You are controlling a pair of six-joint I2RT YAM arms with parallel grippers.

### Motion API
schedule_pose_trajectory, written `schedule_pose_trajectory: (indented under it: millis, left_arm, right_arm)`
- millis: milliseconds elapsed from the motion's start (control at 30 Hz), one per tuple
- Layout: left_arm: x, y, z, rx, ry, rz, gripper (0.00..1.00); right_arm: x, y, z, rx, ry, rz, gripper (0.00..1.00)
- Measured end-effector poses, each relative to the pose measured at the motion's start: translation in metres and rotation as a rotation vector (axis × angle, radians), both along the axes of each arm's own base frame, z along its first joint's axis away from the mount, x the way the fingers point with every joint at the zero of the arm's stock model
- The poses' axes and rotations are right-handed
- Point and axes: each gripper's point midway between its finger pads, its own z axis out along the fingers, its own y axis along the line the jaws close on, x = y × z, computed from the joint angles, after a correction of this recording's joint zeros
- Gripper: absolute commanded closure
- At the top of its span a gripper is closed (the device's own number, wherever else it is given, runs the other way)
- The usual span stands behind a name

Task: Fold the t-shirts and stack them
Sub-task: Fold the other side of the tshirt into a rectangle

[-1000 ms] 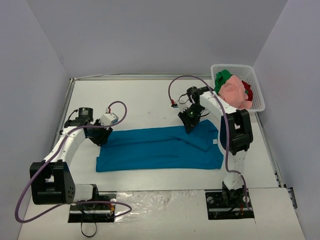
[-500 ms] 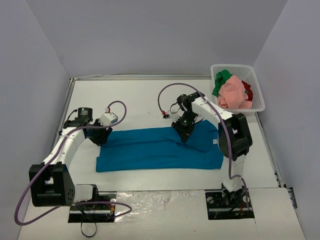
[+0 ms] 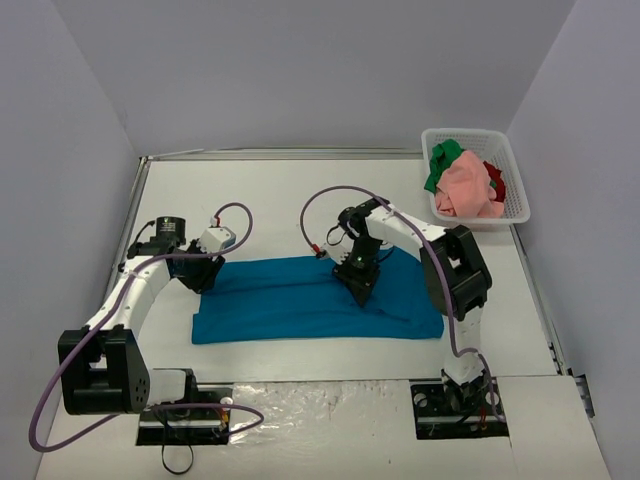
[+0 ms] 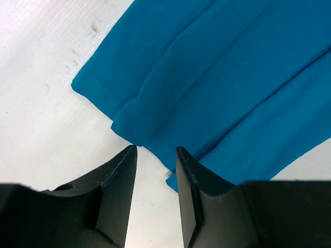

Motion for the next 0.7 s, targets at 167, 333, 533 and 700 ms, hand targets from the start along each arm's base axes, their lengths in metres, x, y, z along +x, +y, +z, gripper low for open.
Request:
schedule_pose_trajectory:
  millis: [167, 333, 533, 700]
  left_arm:
    - [0.000, 0.000, 0.000, -0.002, 0.002, 0.004, 0.65]
    - [0.000, 0.000, 0.004, 0.001, -0.013, 0.005, 0.65]
    - [0.000, 0.000, 0.008, -0.003, -0.029, 0.003, 0.64]
    - [0.004, -0.004, -0.001, -0.019, 0.017, -0.012, 0.64]
  right_arm:
    - [-0.003, 0.000, -0.007, -0.011, 0.024, 0.012, 0.68]
    - [0.010, 0.008, 0.008, 0.012, -0.009, 0.015, 0.67]
    - [0.049, 0.033, 0.028, 0.070, -0.105, 0.017, 0.66]
    - [0.058, 0.038, 0.012, 0.055, -0.084, 0.018, 0.67]
